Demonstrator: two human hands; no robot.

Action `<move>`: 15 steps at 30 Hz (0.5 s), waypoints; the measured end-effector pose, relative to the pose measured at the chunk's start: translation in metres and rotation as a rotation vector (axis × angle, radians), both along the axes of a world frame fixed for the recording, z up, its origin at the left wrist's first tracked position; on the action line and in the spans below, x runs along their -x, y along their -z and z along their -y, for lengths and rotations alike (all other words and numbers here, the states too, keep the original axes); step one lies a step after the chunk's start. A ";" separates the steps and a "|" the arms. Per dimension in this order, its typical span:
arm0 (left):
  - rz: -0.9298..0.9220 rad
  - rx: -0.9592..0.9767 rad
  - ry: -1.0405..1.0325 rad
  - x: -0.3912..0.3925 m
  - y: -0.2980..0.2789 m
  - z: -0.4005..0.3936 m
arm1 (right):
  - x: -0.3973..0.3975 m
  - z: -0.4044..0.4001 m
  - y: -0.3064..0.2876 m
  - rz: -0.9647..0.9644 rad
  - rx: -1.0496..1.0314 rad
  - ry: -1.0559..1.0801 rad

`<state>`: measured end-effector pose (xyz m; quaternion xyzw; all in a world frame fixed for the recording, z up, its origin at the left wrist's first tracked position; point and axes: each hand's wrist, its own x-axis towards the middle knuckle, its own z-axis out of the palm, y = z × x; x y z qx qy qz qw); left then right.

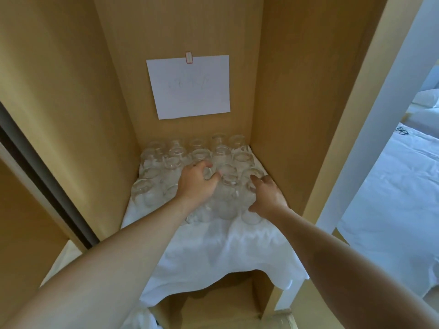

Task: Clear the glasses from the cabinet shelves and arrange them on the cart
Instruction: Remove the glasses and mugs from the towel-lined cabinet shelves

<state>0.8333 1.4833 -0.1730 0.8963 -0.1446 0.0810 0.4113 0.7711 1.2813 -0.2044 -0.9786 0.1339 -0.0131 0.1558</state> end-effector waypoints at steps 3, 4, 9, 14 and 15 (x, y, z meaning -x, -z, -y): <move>0.003 -0.047 -0.015 -0.002 -0.002 -0.001 | 0.002 0.001 0.000 0.016 -0.004 -0.012; 0.004 -0.060 -0.021 -0.002 -0.004 -0.002 | 0.003 0.001 0.000 0.018 -0.010 -0.013; 0.002 -0.100 -0.014 -0.006 -0.010 -0.009 | 0.009 -0.001 0.000 0.035 -0.081 0.019; 0.018 -0.124 0.005 -0.007 -0.020 -0.020 | 0.010 -0.006 -0.013 0.090 -0.050 0.029; 0.024 -0.130 0.011 -0.007 -0.021 -0.023 | 0.010 -0.008 -0.017 0.101 -0.037 0.030</move>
